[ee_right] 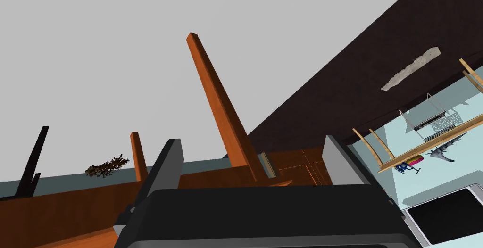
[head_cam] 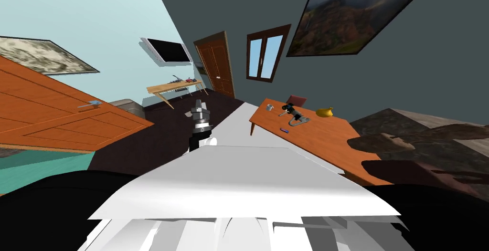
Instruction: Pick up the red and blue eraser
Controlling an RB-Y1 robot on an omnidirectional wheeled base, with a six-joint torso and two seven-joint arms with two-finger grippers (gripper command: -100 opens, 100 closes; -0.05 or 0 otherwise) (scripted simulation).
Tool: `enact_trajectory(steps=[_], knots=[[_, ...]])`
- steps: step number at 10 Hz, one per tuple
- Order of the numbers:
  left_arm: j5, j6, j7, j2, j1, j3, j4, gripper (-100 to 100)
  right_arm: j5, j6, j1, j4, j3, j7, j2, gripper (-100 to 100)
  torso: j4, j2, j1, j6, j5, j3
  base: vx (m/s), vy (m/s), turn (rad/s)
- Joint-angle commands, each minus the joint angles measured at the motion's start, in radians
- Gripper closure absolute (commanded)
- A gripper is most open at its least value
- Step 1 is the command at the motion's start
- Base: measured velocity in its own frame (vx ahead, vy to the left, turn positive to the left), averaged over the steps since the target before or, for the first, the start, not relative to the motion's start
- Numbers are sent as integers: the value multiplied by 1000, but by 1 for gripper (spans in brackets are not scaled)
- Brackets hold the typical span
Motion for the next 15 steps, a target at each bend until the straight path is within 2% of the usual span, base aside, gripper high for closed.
enact_trajectory(steps=[1, 2, 3, 4, 6, 7, 8, 9, 11, 12, 15], knots=[[0, 0, 0, 0, 0, 0, 0, 0, 34, 35, 16, 50, 42, 12, -50, -100, 0, 0, 0, 0, 0, 0, 40, -20, 316], [0, 0, 0, 0, 0, 0, 0, 0, 34, 35, 16, 52, 42, 12, -62, -100, 0, -1, 0, 1, 0, -1, 38, -16, 123], [0, 0, 0, 0, 0, 0, 0, 0, 51, 49, 16, 90, 68, 19, -94, -100, 0, -1, 0, 1, 0, -1, 38, -10, 307], [0, 0, 0, 0, 0, 0, 0, 0, 51, 49, 16, 90, 68, 19, -95, -100, 0, -2, 0, 0, 0, -1, 27, -19, 144], [0, 0, 0, 0, 0, 0, 0, 0, 80, 75, 15, 155, 116, 33, -153, -100, 0, -2, 0, 0, 0, -1, 51, -17, 354], [0, 0, 0, 0, 0, 0, 0, 0, 80, 75, 15, 156, 116, 33, -153, -100, -1, -3, 0, 1, 0, -2, 58, -25, 140], [0, 0, 0, 0, 0, 0, 0, 0, 91, 87, 13, 189, 138, 41, -177, -100, -1, -3, 0, 1, 0, -2, 64, -24, 285], [0, 0, 0, 0, 0, 0, 0, 0, 91, 87, 13, 195, 138, 41, -177, -100, -1, -4, 0, 0, 0, -2, 51, -31, 167], [0, 0, 0, 0, 0, 0, 0, 0, 106, 109, 9, 257, 178, 57, -218, -100, -1, -4, -1, 1, 0, -2, 72, -43, 326], [0, 0, 0, 0, 0, 0, 0, 0, 106, 109, 9, 257, 178, 57, -218, -100, -1, -5, -2, 0, 0, -3, 78, -45, 203], [0, 0, 0, 0, 0, 0, 0, 0, 116, 134, 0, 336, 229, 83, -258, -100, -1, -6, -1, 1, 0, -4, 102, -49, 379]])
